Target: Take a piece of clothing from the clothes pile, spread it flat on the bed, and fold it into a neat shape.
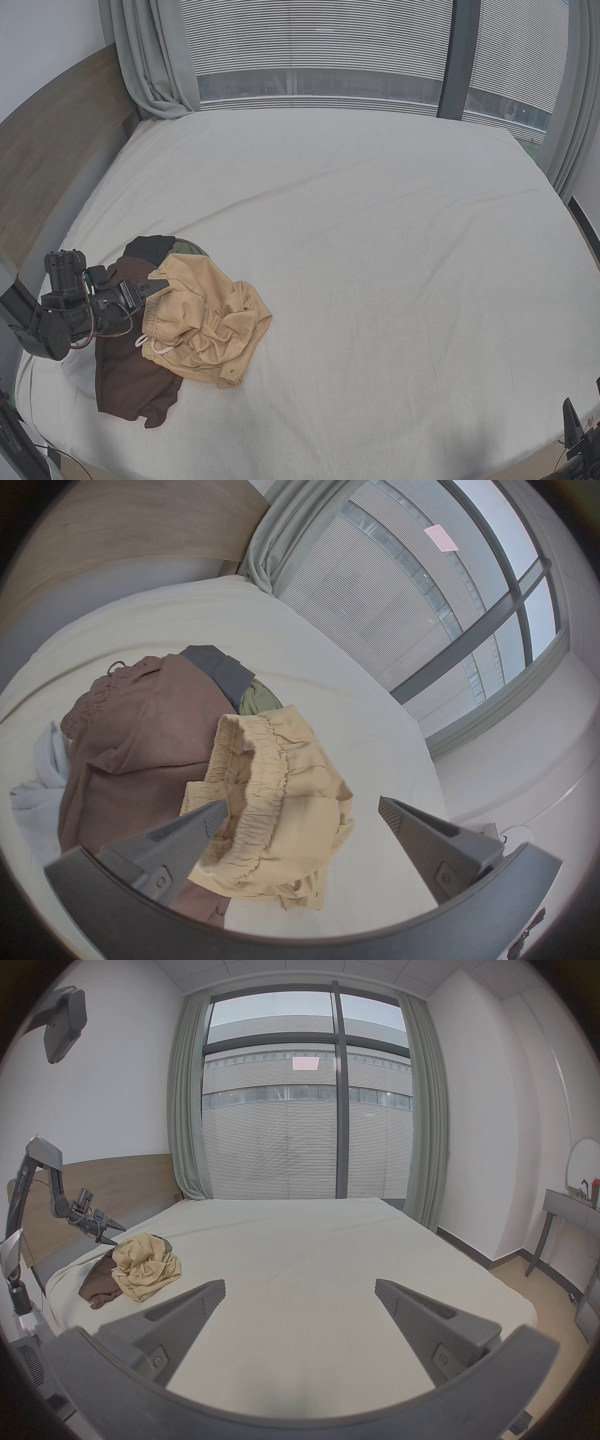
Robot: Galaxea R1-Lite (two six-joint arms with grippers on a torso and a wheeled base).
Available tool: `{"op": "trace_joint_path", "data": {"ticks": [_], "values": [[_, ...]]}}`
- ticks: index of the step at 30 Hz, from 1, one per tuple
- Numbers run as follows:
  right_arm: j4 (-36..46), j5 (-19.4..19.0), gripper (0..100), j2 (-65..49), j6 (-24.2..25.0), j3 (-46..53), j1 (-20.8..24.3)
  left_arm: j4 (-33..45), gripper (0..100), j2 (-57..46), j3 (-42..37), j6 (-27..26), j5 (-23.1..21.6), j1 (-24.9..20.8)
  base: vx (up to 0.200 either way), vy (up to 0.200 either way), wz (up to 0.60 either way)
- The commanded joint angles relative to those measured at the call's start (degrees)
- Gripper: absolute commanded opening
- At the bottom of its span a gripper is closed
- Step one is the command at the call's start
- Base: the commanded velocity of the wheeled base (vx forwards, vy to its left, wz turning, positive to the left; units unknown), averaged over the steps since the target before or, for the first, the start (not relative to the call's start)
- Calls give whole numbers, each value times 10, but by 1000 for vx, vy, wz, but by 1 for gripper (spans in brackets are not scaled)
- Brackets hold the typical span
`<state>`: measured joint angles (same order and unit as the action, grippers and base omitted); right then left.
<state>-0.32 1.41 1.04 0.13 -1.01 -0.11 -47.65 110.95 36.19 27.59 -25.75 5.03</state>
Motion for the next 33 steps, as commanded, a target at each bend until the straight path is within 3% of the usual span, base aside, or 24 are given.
{"op": "trace_joint_path", "data": {"ticks": [1, 32, 33], "values": [[0, 0, 100, -5, 0, 10, 0, 0, 100, 16, 17, 4, -5, -11, 0, 0, 0], [0, 0, 100, -5, 0, 10, -1, -66, 100, 97, 53, 42, -26, -49, 0, 0, 0], [0, 0, 100, -5, 0, 10, -1, -74, 0, 101, 53, 42, -26, -47, 0, 0, 0]]}}
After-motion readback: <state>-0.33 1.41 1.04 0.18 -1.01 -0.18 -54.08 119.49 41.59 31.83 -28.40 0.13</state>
